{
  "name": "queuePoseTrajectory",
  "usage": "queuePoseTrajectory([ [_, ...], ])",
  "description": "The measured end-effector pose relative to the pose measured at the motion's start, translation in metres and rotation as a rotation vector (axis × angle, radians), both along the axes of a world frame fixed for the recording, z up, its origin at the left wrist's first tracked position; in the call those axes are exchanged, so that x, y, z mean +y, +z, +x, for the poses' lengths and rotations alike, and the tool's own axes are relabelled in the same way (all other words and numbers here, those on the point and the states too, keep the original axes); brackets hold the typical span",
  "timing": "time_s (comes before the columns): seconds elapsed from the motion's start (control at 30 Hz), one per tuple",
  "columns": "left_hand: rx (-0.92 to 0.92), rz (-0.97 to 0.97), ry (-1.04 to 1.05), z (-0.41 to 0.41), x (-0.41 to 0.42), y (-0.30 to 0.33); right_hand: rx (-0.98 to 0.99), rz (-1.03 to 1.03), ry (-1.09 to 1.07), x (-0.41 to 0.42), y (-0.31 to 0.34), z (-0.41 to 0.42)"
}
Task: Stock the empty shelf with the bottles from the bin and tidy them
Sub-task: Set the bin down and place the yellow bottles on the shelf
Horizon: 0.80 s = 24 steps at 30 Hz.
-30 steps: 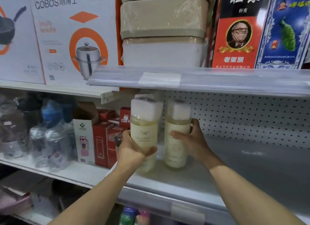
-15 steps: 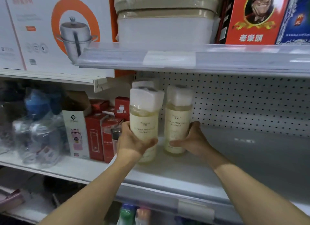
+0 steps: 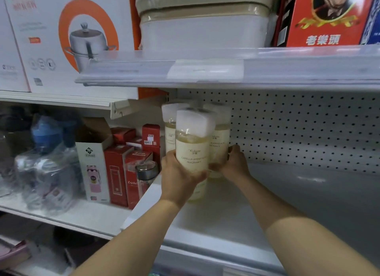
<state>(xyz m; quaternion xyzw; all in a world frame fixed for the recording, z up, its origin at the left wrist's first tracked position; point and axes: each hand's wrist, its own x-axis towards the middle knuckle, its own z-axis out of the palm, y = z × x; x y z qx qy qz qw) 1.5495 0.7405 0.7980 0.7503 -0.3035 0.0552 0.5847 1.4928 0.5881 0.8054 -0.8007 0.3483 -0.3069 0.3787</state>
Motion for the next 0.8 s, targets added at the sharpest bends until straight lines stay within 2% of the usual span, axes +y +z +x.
queuePoseTrajectory([
  [0.17, -0.031, 0.027, 0.043, 0.001, -0.015, 0.000, -0.013, 0.032, 0.009, -0.008, 0.003, 0.000],
  [0.47, -0.025, 0.081, 0.129, -0.003, -0.043, 0.003, 0.001, 0.257, 0.102, -0.029, 0.000, -0.019],
  [0.7, -0.016, 0.017, 0.191, -0.006, -0.059, 0.003, 0.032, 0.293, 0.172, -0.035, -0.004, -0.022],
  [0.8, -0.006, 0.057, 0.210, -0.008, -0.064, 0.006, 0.096, 0.267, 0.220, -0.033, -0.003, -0.027],
])
